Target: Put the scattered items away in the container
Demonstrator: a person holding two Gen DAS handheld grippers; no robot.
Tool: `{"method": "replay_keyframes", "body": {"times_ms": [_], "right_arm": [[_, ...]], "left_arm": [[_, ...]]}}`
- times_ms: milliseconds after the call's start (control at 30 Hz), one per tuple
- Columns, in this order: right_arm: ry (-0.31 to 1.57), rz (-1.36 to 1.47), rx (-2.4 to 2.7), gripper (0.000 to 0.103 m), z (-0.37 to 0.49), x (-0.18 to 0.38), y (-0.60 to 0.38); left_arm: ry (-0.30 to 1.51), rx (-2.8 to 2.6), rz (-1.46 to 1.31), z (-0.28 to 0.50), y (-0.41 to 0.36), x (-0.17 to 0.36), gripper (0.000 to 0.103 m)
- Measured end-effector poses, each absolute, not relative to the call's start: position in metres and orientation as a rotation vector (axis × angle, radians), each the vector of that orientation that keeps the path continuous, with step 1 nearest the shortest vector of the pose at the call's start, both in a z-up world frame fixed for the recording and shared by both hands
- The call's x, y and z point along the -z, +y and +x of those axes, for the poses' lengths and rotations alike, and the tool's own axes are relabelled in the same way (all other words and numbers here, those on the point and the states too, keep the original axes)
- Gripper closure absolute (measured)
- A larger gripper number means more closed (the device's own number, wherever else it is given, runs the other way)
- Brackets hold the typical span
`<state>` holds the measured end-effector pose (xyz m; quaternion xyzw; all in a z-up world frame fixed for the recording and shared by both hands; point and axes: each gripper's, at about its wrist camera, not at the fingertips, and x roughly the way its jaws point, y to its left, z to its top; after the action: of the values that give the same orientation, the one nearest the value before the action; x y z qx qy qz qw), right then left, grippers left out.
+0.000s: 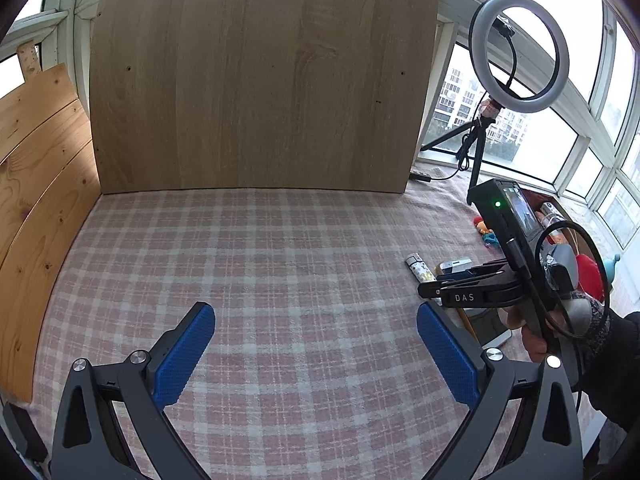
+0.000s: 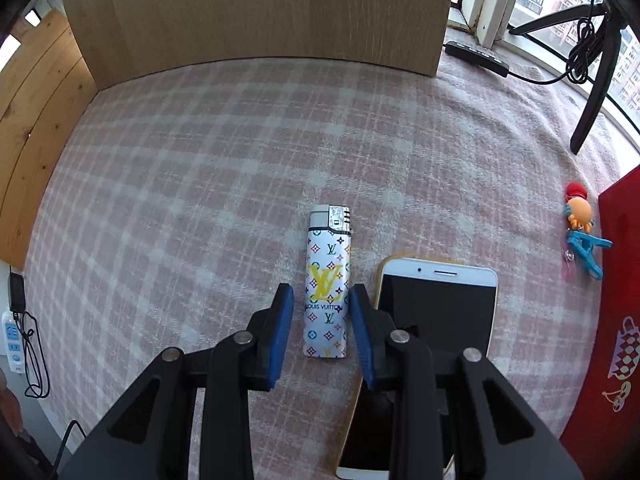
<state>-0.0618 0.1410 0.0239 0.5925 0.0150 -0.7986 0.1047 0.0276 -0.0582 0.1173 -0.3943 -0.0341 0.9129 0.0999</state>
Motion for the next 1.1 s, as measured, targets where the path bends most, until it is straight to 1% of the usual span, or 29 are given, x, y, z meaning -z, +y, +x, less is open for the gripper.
{"method": "replay_keyframes", "body": {"times_ms": [200, 233, 267, 333, 500, 567, 700, 767, 800, 833, 900, 967, 1000, 1033, 1100], "right_arm": [[0.002, 1.731, 2.381, 0.074, -0.044, -0.024, 0.138], [-0.004, 1.729, 2.385, 0.075, -0.042, -0.023, 0.138], [-0.01, 1.727, 2.389, 0.079, -0.039, -0.023, 0.138], [-0.031, 1.722, 2.394, 0.08, -0.034, -0.023, 0.137], [-0.188, 1.716, 2.368, 0.08, -0.024, -0.024, 0.141], [-0.284, 1.711, 2.34, 0.08, -0.028, -0.025, 0.155], [-0.525, 1.691, 2.254, 0.081, -0.057, -0.041, 0.229], [-0.618, 1.665, 2.221, 0.082, -0.052, -0.052, 0.254], [-0.654, 1.649, 2.208, 0.091, -0.045, -0.059, 0.262], [-0.681, 1.633, 2.199, 0.092, -0.037, -0.067, 0.269], [-0.671, 1.612, 2.208, 0.092, -0.017, -0.092, 0.279], [-0.482, 1.667, 2.313, 0.092, -0.023, -0.113, 0.282], [-0.405, 1.682, 2.342, 0.092, -0.021, -0.113, 0.282], [-0.385, 1.676, 2.338, 0.092, -0.015, -0.112, 0.288], [-0.42, 1.662, 2.307, 0.092, -0.001, -0.1, 0.289]], "left_arm": [[-0.034, -2.661, -1.183, 0.024, -0.039, -0.112, 0.002], [-0.029, -2.656, -1.187, 0.023, -0.037, -0.111, 0.002], [-0.024, -2.651, -1.191, 0.023, -0.034, -0.11, 0.002], [-0.015, -2.642, -1.197, 0.023, -0.031, -0.108, 0.002], [0.0, -2.636, -1.197, 0.026, -0.029, -0.109, 0.002], [0.003, -2.642, -1.198, 0.029, -0.03, -0.111, 0.002], [0.017, -2.657, -1.194, 0.034, -0.03, -0.117, 0.002], [0.032, -2.661, -1.186, 0.038, -0.027, -0.122, 0.002], [0.042, -2.663, -1.181, 0.04, -0.024, -0.125, 0.002], [0.052, -2.664, -1.175, 0.043, -0.021, -0.128, 0.002], [0.072, -2.662, -1.161, 0.048, -0.014, -0.134, 0.002], [0.097, -2.648, -1.159, 0.052, -0.004, -0.136, 0.002], [0.117, -2.658, -1.154, 0.054, 0.0, -0.138, 0.002], [0.136, -2.669, -1.147, 0.056, 0.004, -0.14, 0.002], [0.146, -2.684, -1.137, 0.064, 0.004, -0.144, 0.002]]}}
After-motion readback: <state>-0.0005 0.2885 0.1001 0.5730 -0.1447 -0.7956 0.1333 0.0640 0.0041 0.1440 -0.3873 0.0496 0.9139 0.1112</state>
